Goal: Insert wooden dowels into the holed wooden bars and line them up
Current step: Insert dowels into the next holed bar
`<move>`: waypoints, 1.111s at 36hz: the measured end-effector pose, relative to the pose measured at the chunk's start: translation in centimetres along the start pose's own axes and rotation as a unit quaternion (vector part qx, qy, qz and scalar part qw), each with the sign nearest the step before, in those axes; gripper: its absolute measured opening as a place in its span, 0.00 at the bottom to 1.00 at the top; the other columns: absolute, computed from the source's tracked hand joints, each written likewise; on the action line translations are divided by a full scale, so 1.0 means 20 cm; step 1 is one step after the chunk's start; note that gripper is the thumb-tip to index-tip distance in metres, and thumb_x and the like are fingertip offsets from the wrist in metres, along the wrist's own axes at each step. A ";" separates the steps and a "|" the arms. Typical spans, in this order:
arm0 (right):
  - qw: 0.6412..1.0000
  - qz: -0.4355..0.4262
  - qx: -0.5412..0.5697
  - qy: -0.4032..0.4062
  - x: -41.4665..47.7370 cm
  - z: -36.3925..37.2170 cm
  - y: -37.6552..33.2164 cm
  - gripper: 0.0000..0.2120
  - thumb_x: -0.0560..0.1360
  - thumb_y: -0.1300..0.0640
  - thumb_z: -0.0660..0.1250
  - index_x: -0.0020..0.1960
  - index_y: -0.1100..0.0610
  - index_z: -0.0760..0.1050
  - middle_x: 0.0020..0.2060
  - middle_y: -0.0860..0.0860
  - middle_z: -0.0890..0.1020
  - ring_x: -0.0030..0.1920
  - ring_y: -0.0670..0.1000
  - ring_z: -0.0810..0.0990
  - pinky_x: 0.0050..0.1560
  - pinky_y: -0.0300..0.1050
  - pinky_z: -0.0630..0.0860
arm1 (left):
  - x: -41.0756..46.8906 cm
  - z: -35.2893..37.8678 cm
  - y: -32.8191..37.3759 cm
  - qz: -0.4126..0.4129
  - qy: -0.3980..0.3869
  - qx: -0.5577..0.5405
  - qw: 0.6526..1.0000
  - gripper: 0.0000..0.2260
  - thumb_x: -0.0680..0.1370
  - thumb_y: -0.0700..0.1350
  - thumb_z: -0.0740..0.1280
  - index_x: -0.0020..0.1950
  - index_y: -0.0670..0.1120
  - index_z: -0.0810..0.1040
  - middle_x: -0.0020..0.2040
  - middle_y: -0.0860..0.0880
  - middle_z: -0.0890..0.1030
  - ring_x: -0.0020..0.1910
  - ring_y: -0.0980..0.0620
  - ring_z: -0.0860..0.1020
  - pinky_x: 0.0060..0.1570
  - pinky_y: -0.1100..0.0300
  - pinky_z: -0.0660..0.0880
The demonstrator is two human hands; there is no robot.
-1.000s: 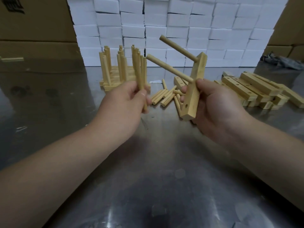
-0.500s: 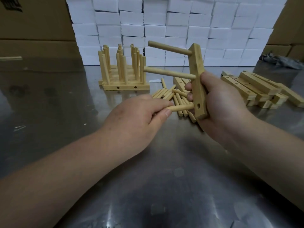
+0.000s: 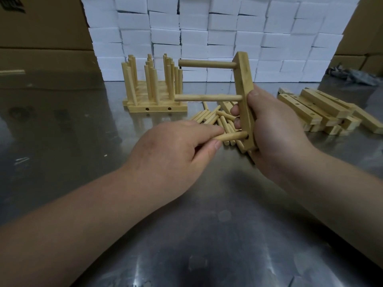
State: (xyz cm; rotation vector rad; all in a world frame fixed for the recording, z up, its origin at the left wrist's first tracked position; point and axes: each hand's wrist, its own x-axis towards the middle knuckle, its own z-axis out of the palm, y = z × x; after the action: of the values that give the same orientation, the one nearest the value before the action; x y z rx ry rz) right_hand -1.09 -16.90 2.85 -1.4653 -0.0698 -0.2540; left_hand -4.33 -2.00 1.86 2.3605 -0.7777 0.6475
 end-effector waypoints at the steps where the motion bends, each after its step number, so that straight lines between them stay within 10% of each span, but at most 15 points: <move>1: 1.000 0.001 0.001 0.000 0.00 0.00 0.00 0.14 0.81 0.56 0.52 0.44 0.50 0.75 0.31 0.47 0.75 0.30 0.46 0.69 0.32 0.43 0.66 | 0.00 0.00 0.00 -0.001 -0.001 -0.004 1.000 0.13 0.74 0.49 0.61 0.55 0.52 0.81 0.39 0.53 0.81 0.39 0.54 0.77 0.35 0.49 0.75; 9: 0.999 0.002 0.039 -0.001 -0.01 0.02 0.00 0.14 0.81 0.57 0.52 0.46 0.49 0.76 0.30 0.48 0.74 0.28 0.45 0.71 0.32 0.42 0.70 | 0.00 0.02 0.00 0.000 -0.014 -0.011 1.000 0.21 0.72 0.55 0.60 0.61 0.65 0.56 0.53 0.67 0.70 0.45 0.60 0.73 0.38 0.59 0.75; 14: 0.997 0.003 0.074 -0.027 -0.02 0.02 -0.01 0.13 0.81 0.57 0.52 0.46 0.54 0.74 0.33 0.51 0.72 0.27 0.46 0.71 0.26 0.38 0.71 | 0.00 0.02 -0.02 -0.008 -0.004 -0.029 1.000 0.10 0.74 0.50 0.66 0.54 0.59 0.80 0.39 0.59 0.82 0.43 0.60 0.75 0.37 0.63 0.73; 22: 0.998 -0.017 0.049 -0.038 -0.03 0.02 -0.01 0.14 0.81 0.57 0.51 0.43 0.54 0.72 0.34 0.52 0.72 0.26 0.47 0.72 0.30 0.43 0.68 | 0.01 0.02 -0.03 -0.016 -0.024 -0.010 1.000 0.12 0.76 0.52 0.62 0.56 0.58 0.80 0.34 0.69 0.70 0.39 0.65 0.73 0.36 0.68 0.66; 30: 0.999 -0.024 0.020 -0.043 -0.04 0.03 0.00 0.14 0.81 0.58 0.50 0.42 0.54 0.71 0.33 0.52 0.71 0.26 0.48 0.71 0.24 0.35 0.66 | 0.01 0.01 -0.04 -0.016 -0.078 0.022 0.997 0.19 0.72 0.58 0.53 0.54 0.59 0.80 0.34 0.60 0.75 0.44 0.63 0.71 0.29 0.69 0.61; 40: 0.998 -0.036 0.036 -0.040 -0.06 0.05 0.01 0.12 0.82 0.59 0.51 0.51 0.57 0.73 0.32 0.52 0.70 0.26 0.48 0.69 0.23 0.34 0.69 | 0.00 0.01 -0.03 -0.114 -0.114 -0.075 0.984 0.11 0.68 0.61 0.54 0.31 0.61 0.72 0.28 0.62 0.73 0.31 0.62 0.71 0.29 0.63 0.62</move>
State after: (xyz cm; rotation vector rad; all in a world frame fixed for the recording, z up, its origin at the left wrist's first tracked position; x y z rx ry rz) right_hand -2.20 -15.75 2.58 -1.4028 -0.1955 -0.2489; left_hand -3.85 -1.76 1.50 2.3622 -0.6130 0.2164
